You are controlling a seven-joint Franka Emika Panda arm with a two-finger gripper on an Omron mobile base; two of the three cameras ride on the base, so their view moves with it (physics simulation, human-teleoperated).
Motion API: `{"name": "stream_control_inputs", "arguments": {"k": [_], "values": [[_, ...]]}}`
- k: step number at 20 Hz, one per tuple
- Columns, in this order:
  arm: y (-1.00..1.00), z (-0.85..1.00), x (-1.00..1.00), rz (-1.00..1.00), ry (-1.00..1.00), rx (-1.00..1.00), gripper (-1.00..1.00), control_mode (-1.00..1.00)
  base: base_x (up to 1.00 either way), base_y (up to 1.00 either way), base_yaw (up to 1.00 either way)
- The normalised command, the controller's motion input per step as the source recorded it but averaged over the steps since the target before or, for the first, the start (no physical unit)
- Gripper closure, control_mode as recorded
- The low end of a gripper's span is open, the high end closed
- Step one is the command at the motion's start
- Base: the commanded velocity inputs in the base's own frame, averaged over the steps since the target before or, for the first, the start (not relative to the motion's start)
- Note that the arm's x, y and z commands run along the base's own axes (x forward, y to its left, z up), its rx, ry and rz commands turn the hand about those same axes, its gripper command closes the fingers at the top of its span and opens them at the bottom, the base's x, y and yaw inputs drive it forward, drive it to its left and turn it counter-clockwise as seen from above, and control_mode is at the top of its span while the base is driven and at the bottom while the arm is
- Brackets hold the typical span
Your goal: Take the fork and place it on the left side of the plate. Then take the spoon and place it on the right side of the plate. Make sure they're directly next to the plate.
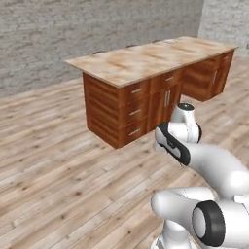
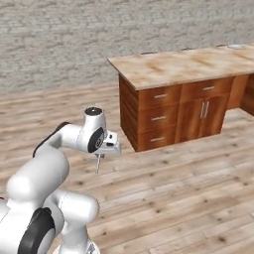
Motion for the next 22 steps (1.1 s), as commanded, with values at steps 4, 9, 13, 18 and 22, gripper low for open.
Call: {"name": "stream_control_inputs", "arguments": {"k": [4,9,13,18,22], "values": [[0.00,0.00,0.00,0.00,0.00,0.00,1.00,1.00,0.92,0.06,0.25],[0.00,0.00,0.00,0.00,0.00,0.00,1.00,1.00,0.90,0.04,0.27],[0.00,0.00,0.00,0.00,0.00,0.00,1.00,1.00,0.94,0.15,0.09],[0.00,0.00,0.00,0.00,0.00,0.00,1.00,1.00,0.94,0.18,0.06],[0.00,0.00,0.00,0.00,0.00,0.00,1.00,1.00,0.94,0.24,0.04]]}}
